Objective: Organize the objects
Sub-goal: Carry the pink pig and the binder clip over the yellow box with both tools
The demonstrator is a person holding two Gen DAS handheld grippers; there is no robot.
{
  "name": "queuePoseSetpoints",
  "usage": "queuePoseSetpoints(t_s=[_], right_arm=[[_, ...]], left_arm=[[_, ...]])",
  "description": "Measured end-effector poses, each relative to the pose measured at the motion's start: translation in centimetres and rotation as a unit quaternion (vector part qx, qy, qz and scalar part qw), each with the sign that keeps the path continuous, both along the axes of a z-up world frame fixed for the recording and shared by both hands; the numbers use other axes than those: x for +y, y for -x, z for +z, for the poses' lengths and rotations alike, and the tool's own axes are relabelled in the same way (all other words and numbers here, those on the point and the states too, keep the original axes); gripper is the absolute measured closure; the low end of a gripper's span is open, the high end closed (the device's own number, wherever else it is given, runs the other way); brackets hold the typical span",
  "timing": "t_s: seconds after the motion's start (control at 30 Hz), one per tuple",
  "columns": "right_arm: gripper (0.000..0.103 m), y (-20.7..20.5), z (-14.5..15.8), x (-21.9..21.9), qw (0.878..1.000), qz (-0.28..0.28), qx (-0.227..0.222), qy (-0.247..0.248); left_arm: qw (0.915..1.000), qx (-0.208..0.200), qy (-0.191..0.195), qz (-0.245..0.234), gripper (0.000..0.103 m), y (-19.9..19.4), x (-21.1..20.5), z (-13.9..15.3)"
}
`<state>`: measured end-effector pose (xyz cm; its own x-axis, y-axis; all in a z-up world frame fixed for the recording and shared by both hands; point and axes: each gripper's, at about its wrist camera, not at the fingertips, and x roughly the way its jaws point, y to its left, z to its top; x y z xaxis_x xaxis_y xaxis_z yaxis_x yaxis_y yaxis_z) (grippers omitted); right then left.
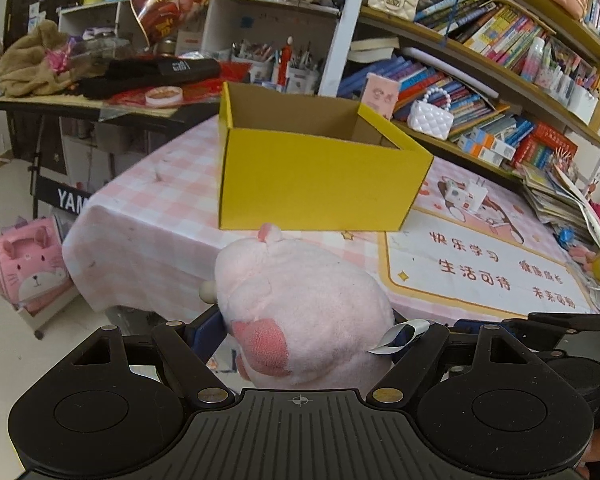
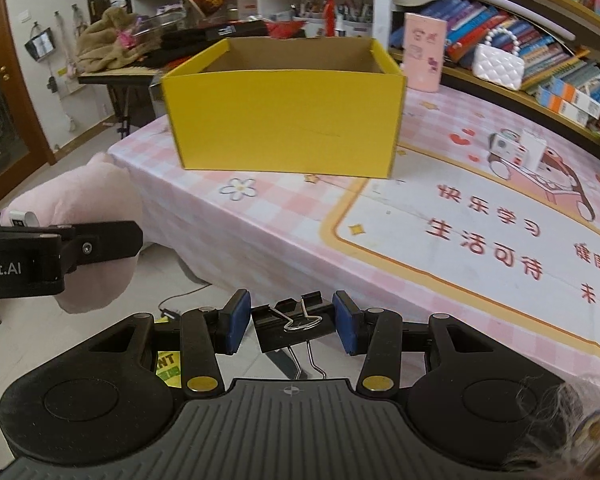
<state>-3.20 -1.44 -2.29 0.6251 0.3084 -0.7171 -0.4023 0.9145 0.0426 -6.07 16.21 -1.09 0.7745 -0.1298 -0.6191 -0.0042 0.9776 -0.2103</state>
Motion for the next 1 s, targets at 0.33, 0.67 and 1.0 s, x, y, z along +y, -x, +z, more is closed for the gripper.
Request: queuePoseSetpoints(t_s=[0.33,0.67,1.0], right_arm=[[0.061,-0.1,0.4,1.2,1.000,0.014,-0.010,0.005],[0.061,-2.7,1.5,0.3,1.000,-0.005,-0.023,-0.016],[0.061,-7.8,6.4,-1.1,0.995,-0.016,-0.096,-0.037]], left_arm=[[0.9997,-0.023,0.004,-0.007,0.023,-0.2,0.3,0.8],[0.9985,-0.054,0.000,-0.008,0.023,-2.6,0.0,2.6],[0.9935,-0.114,0.005,0.007,0.023,-8.1,0.1,6.1]])
